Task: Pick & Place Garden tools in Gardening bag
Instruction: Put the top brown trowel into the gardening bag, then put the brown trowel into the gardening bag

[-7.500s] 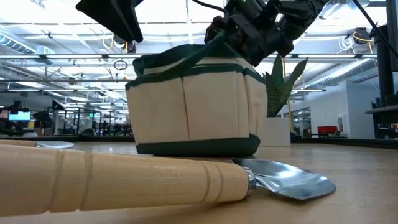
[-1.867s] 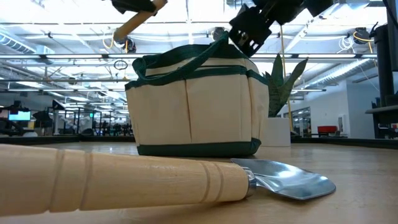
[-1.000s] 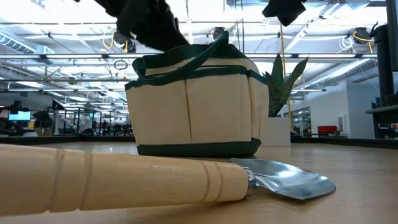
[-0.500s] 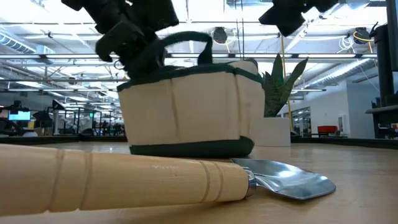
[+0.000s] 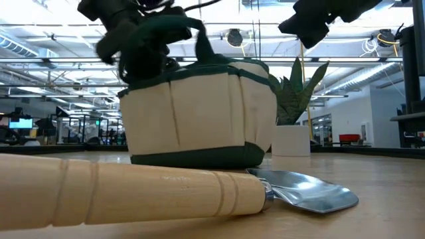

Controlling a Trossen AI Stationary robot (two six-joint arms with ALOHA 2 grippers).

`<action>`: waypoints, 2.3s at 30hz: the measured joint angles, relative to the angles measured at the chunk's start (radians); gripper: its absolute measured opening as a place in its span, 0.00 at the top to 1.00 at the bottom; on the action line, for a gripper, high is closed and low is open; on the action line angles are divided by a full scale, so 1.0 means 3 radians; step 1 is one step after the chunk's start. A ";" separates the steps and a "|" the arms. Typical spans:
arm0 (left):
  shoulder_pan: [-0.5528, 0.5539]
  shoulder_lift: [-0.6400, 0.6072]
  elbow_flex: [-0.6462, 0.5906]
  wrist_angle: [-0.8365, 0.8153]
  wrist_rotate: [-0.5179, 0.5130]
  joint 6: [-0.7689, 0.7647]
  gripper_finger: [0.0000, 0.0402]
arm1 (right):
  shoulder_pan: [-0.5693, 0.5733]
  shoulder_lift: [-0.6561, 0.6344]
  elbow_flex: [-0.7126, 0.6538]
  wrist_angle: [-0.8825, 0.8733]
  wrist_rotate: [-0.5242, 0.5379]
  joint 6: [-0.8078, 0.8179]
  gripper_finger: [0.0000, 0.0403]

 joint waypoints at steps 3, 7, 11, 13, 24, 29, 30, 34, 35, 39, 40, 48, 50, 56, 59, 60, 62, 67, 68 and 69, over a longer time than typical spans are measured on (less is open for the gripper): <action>-0.0026 0.0000 0.0000 -0.0028 0.0016 0.0227 0.83 | 0.0000 0.0000 -0.0148 0.0408 -0.0002 -0.0031 0.58; -0.0036 0.0000 -0.0001 -0.0027 0.0016 0.0281 0.83 | 0.0000 0.0000 -0.0306 0.0840 -0.0010 -0.0035 0.58; -0.0034 0.0000 -0.0001 -0.0026 0.0008 0.0283 0.77 | 0.0000 0.0000 -0.0386 0.0989 -0.0010 -0.0115 0.58; -0.0034 0.0000 -0.0001 -0.0025 -0.0028 0.0285 0.73 | 0.0000 0.0000 -0.0407 0.0986 -0.0010 -0.0182 0.58; -0.0034 0.0001 -0.0003 0.0009 -0.0086 0.0310 0.57 | 0.0000 0.0000 -0.0417 0.0975 -0.0011 -0.0237 0.58; -0.0036 0.0001 -0.0003 0.0020 -0.0146 0.0310 0.58 | 0.0000 0.0001 -0.0417 0.0974 -0.0013 -0.0237 0.58; -0.0036 0.0001 -0.0003 0.0028 -0.0164 0.0310 0.59 | 0.0000 0.0001 -0.0417 0.0974 -0.0013 -0.0238 0.58; -0.0048 0.0003 -0.0006 0.0130 -0.0309 0.0301 0.62 | 0.0000 0.0001 -0.0417 0.0956 -0.0013 -0.0238 0.58; -0.0057 0.0003 -0.0008 0.0182 -0.0332 0.0279 0.63 | 0.0000 0.0001 -0.0417 0.0946 -0.0013 -0.0238 0.58; -0.0107 -0.0005 -0.0008 0.0295 -0.0352 0.0277 0.66 | 0.0000 0.0001 -0.0417 0.0933 -0.0012 -0.0238 0.58; -0.0125 -0.0005 -0.0008 0.0298 -0.0352 0.0292 0.67 | 0.0000 0.0001 -0.0417 0.0934 -0.0011 -0.0238 0.58; -0.0277 -0.0006 -0.0008 0.0390 -0.0737 0.0319 0.68 | 0.0000 0.0001 -0.0417 0.0945 -0.0011 -0.0238 0.58; -0.0326 -0.0008 -0.0007 0.0453 -0.0930 0.0335 0.68 | 0.0000 0.0001 -0.0417 0.0946 -0.0011 -0.0238 0.58; -0.0440 -0.0009 0.0091 0.0480 -0.1161 0.0339 0.68 | 0.0000 0.0001 -0.0417 0.0949 -0.0006 -0.0238 0.58; -0.0478 -0.0010 0.0152 0.0446 -0.1161 0.0328 0.68 | 0.0000 0.0001 -0.0417 0.0947 -0.0004 -0.0238 0.58; -0.0492 -0.0010 0.0174 0.0440 -0.1162 0.0328 0.68 | 0.0000 0.0001 -0.0417 0.0946 -0.0004 -0.0238 0.58; -0.0522 -0.0010 0.0224 0.0429 -0.1162 0.0325 0.66 | 0.0000 0.0002 -0.0417 0.0926 -0.0003 -0.0238 0.58; -0.0614 -0.0010 0.0337 0.0422 -0.1164 0.0321 0.59 | 0.0000 0.0042 -0.0417 0.0899 -0.0003 -0.0237 0.58; -0.0635 -0.0010 0.0357 0.0423 -0.1166 0.0320 0.57 | 0.0000 0.0053 -0.0417 0.0902 -0.0002 -0.0238 0.58; -0.0654 -0.0010 0.0381 0.0422 -0.1182 0.0305 0.56 | 0.0000 0.0061 -0.0417 0.0904 -0.0002 -0.0238 0.58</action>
